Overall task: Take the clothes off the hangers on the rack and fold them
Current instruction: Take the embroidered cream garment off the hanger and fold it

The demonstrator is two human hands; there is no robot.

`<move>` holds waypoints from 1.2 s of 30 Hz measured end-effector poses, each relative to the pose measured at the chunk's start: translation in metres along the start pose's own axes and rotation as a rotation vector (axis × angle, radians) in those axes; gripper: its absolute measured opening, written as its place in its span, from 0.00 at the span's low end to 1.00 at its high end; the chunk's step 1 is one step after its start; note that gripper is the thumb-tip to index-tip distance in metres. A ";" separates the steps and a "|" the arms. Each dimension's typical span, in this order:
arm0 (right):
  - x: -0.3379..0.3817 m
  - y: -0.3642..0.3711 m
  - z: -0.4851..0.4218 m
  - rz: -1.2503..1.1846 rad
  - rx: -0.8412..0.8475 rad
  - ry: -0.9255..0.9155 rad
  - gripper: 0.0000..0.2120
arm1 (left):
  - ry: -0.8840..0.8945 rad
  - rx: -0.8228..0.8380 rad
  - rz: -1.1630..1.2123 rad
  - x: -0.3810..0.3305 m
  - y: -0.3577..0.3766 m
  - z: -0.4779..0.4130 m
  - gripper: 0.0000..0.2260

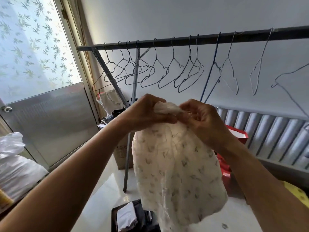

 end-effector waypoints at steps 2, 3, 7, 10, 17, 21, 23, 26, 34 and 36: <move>-0.016 -0.003 0.007 0.028 0.045 0.094 0.06 | -0.016 -0.036 0.043 -0.004 -0.003 0.000 0.19; -0.024 -0.004 0.011 0.058 0.079 0.137 0.06 | -0.032 -0.048 0.064 -0.005 -0.004 0.000 0.18; -0.056 -0.010 0.027 0.132 0.134 0.226 0.02 | -0.068 -0.067 0.091 -0.005 -0.015 0.002 0.13; -0.065 -0.024 0.034 -0.030 0.138 0.287 0.09 | -0.120 -0.002 0.007 0.000 -0.026 0.008 0.14; -0.046 -0.051 0.017 0.125 0.224 0.247 0.16 | -0.177 0.222 0.024 0.001 -0.030 0.025 0.10; -0.034 -0.050 0.002 0.412 0.001 0.145 0.05 | -0.111 0.252 0.089 -0.015 -0.025 0.030 0.06; -0.026 -0.043 0.000 0.559 -0.114 0.109 0.07 | -0.078 0.243 0.117 -0.022 -0.023 0.029 0.08; -0.025 -0.029 -0.004 0.599 -0.163 0.082 0.13 | -0.025 0.219 0.145 -0.030 -0.021 0.026 0.13; -0.025 0.026 0.001 -0.035 0.131 0.122 0.17 | 0.007 0.170 0.208 -0.038 -0.017 0.012 0.13; -0.029 0.036 0.007 -0.173 0.174 0.221 0.17 | 0.013 0.148 0.221 -0.038 -0.016 0.008 0.06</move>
Point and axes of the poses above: each hand's wrist, its own z-axis away from the middle knuckle, its own y-axis out of the palm, x = y × z, the point moved 6 cm from there along -z, towards the middle knuckle, and after that the axes turned 2 degrees about -z, right-handed, at the moved point
